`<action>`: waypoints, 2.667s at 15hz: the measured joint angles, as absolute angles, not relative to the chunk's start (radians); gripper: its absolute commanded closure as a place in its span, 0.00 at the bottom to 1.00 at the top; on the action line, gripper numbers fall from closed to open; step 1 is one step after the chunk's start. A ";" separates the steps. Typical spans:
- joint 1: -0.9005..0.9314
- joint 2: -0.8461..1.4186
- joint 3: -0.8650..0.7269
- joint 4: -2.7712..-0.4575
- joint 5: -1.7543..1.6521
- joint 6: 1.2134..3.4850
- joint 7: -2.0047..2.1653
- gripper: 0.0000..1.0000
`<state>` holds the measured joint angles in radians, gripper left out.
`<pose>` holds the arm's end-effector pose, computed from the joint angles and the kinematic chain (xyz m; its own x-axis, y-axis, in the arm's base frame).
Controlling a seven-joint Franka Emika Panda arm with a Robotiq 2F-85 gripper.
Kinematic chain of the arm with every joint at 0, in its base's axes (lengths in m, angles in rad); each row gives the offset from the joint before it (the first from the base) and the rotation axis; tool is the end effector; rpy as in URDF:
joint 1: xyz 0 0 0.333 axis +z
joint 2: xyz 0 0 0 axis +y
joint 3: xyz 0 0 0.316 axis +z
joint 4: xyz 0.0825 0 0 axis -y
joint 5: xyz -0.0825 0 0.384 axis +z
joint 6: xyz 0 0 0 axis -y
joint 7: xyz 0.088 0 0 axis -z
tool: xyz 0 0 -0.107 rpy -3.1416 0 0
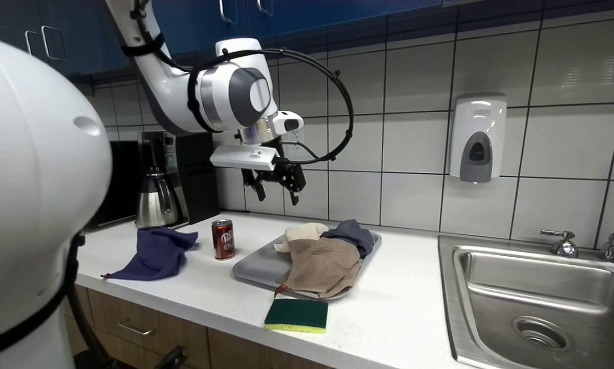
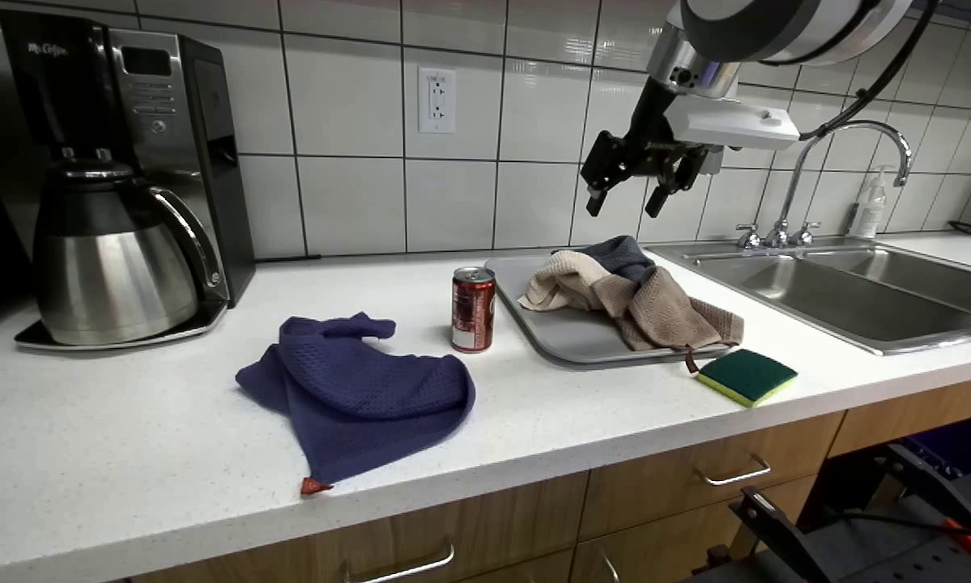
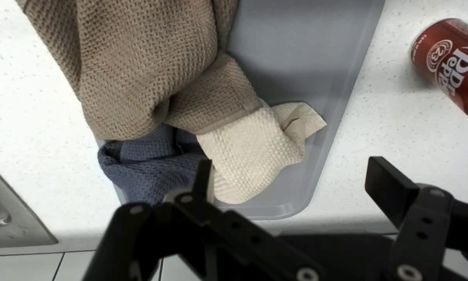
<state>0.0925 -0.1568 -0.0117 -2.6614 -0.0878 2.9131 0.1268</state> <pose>0.4480 0.0417 0.3350 0.9167 0.0322 0.3983 0.0352 -0.9994 0.0000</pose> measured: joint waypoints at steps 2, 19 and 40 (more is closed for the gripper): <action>0.083 -0.157 -0.021 -2.670 -0.065 2.914 0.089 0.00; -0.064 -0.061 -0.050 -2.705 -0.207 2.985 0.107 0.00; -0.041 0.198 -0.083 -2.524 -0.439 2.985 0.548 0.00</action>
<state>-0.0406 0.1983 -0.0828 -2.5236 -0.4391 2.9848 0.5477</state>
